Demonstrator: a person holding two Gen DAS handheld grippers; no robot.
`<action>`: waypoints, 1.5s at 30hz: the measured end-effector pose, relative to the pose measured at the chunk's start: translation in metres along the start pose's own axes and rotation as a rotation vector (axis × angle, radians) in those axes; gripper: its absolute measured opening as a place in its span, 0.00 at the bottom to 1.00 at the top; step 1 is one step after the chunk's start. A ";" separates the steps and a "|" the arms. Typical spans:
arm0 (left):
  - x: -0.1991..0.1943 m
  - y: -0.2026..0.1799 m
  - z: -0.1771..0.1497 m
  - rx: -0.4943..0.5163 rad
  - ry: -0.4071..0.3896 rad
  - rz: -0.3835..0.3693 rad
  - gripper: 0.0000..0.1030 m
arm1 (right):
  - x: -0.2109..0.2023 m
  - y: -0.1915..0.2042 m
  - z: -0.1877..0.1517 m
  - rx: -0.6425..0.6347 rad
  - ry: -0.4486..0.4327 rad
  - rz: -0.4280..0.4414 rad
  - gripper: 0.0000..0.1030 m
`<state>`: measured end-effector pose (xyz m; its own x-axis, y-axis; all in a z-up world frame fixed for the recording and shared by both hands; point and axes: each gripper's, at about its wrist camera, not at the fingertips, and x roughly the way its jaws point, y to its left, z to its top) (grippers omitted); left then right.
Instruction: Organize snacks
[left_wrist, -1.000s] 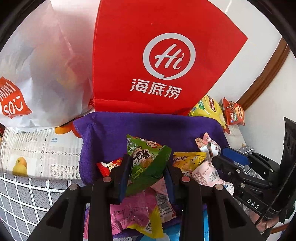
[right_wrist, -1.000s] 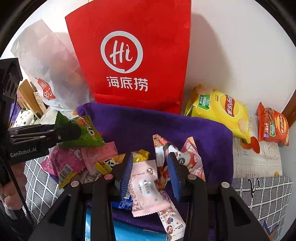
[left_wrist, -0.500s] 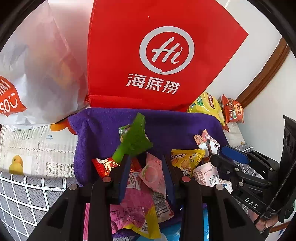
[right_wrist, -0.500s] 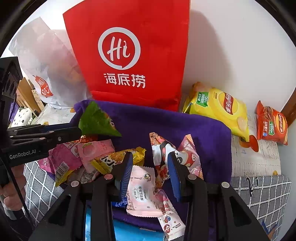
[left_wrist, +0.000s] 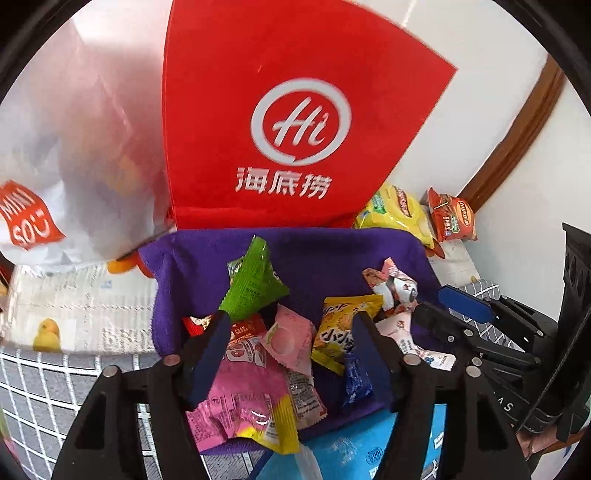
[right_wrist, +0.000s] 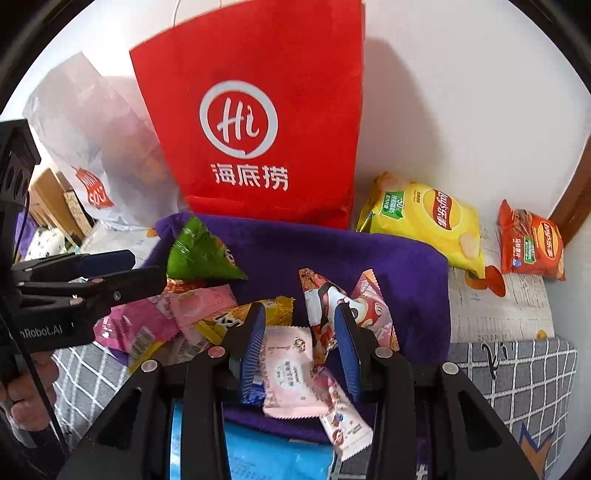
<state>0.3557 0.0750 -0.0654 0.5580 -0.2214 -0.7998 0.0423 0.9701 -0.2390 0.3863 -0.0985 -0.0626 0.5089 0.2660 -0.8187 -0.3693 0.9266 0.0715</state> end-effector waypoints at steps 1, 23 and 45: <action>-0.005 -0.003 0.000 0.007 -0.008 0.007 0.68 | -0.003 0.000 0.000 0.006 0.000 -0.002 0.40; -0.137 -0.070 -0.098 0.072 -0.147 0.089 0.87 | -0.152 0.017 -0.096 0.096 -0.108 -0.142 0.78; -0.219 -0.107 -0.208 0.107 -0.273 0.159 0.90 | -0.254 0.033 -0.206 0.138 -0.241 -0.189 0.91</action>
<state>0.0566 -0.0010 0.0202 0.7653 -0.0457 -0.6420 0.0156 0.9985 -0.0525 0.0842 -0.1905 0.0303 0.7338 0.1262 -0.6675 -0.1503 0.9884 0.0216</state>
